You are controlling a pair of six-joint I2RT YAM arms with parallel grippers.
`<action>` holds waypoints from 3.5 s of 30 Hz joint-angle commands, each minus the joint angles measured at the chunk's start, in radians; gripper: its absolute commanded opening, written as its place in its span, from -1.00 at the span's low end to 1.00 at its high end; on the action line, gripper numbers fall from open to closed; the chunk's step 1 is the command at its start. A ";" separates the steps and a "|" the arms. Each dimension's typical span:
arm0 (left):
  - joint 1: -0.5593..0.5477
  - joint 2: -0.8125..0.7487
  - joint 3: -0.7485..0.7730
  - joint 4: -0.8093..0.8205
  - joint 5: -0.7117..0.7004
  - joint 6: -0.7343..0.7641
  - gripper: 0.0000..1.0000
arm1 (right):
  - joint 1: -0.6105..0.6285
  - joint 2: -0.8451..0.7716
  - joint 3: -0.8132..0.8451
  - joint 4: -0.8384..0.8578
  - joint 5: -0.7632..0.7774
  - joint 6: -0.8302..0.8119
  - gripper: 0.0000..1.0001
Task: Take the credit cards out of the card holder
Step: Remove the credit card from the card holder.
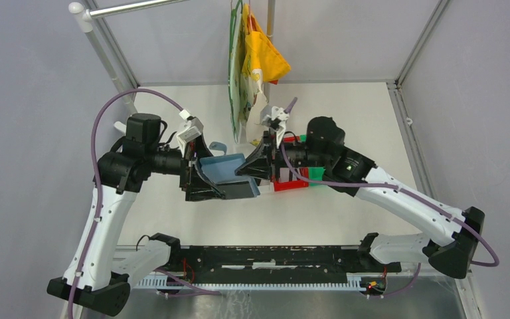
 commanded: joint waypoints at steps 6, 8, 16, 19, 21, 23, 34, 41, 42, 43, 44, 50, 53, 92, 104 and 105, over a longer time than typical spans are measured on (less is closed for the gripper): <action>-0.005 -0.139 -0.144 0.420 -0.020 -0.400 0.67 | -0.007 -0.129 -0.187 0.598 0.104 0.328 -1.00; -0.006 -0.152 -0.158 0.477 -0.014 -0.468 0.51 | -0.007 -0.129 -0.219 0.671 0.114 0.373 -1.00; -0.004 -0.151 -0.186 0.553 -0.003 -0.552 -0.24 | -0.006 -0.092 -0.297 0.881 0.139 0.493 -1.00; -0.006 -0.151 -0.198 0.554 -0.014 -0.553 -0.39 | -0.004 -0.095 -0.333 0.934 0.165 0.514 -1.00; -0.004 -0.148 -0.195 0.554 -0.021 -0.550 -0.63 | -0.002 -0.093 -0.345 0.930 0.166 0.505 -1.00; -0.005 -0.143 -0.187 0.540 -0.026 -0.535 -0.83 | -0.002 -0.093 -0.349 0.899 0.161 0.486 -0.72; -0.005 -0.059 -0.074 0.223 -0.053 -0.197 -0.96 | -0.001 -0.028 -0.051 0.177 0.061 0.017 0.24; -0.005 -0.033 -0.031 0.140 -0.047 -0.124 -0.96 | -0.001 0.029 0.099 -0.084 0.048 -0.171 0.01; -0.005 -0.028 -0.022 0.123 -0.047 -0.107 -0.96 | -0.002 0.035 0.122 -0.120 0.039 -0.202 0.00; -0.006 -0.026 -0.014 0.108 -0.047 -0.095 -0.96 | -0.001 0.045 0.149 -0.153 0.026 -0.233 0.00; -0.005 -0.022 -0.007 0.093 -0.047 -0.080 -0.97 | -0.001 0.055 0.171 -0.189 0.016 -0.253 -0.02; -0.005 0.002 0.014 0.008 -0.039 0.006 -0.96 | -0.001 0.100 0.266 -0.280 -0.019 -0.311 -0.29; -0.006 0.008 0.021 -0.002 -0.055 0.019 -0.73 | -0.001 0.109 0.280 -0.251 -0.041 -0.282 -0.71; -0.004 -0.132 -0.196 0.747 -0.074 -0.797 -0.17 | 0.076 -0.084 -0.533 1.301 0.494 0.523 -1.00; -0.005 -0.062 -0.073 0.440 -0.081 -0.474 -0.96 | 0.099 -0.156 -0.499 0.931 0.513 0.282 -0.07; -0.004 -0.053 -0.056 0.402 -0.089 -0.441 -0.96 | 0.097 -0.167 -0.481 0.866 0.500 0.238 0.00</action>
